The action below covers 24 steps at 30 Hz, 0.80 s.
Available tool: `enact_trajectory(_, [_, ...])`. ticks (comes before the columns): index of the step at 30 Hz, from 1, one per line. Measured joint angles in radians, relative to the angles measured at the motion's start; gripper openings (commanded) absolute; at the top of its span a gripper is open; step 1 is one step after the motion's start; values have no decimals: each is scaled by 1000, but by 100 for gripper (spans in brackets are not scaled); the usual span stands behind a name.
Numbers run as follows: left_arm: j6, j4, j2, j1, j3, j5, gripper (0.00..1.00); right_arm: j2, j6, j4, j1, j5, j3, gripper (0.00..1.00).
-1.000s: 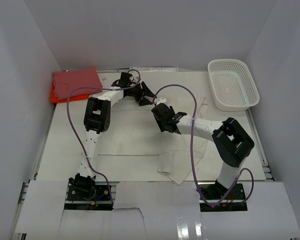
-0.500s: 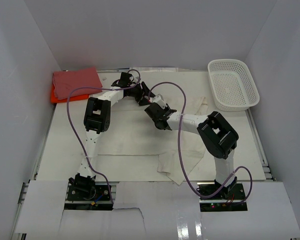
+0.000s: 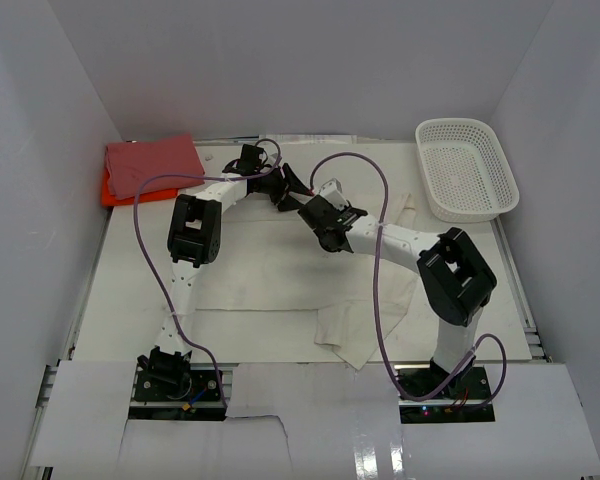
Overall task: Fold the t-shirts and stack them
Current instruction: Fold the flattened tshirt in 1/3 of the way
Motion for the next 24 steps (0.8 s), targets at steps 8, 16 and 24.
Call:
enact_trajectory(8, [0,-1,0,0,0,0,64,93,91,-193,-100,-9,27,50])
enact_trajectory(16, [0,-3,0,1,0,0,64,121,126,-264,-126,-32,25,77])
enact_trajectory(24, [0,-3,0,1,0,0,64,-81,105,-204,-71,-119,22,60])
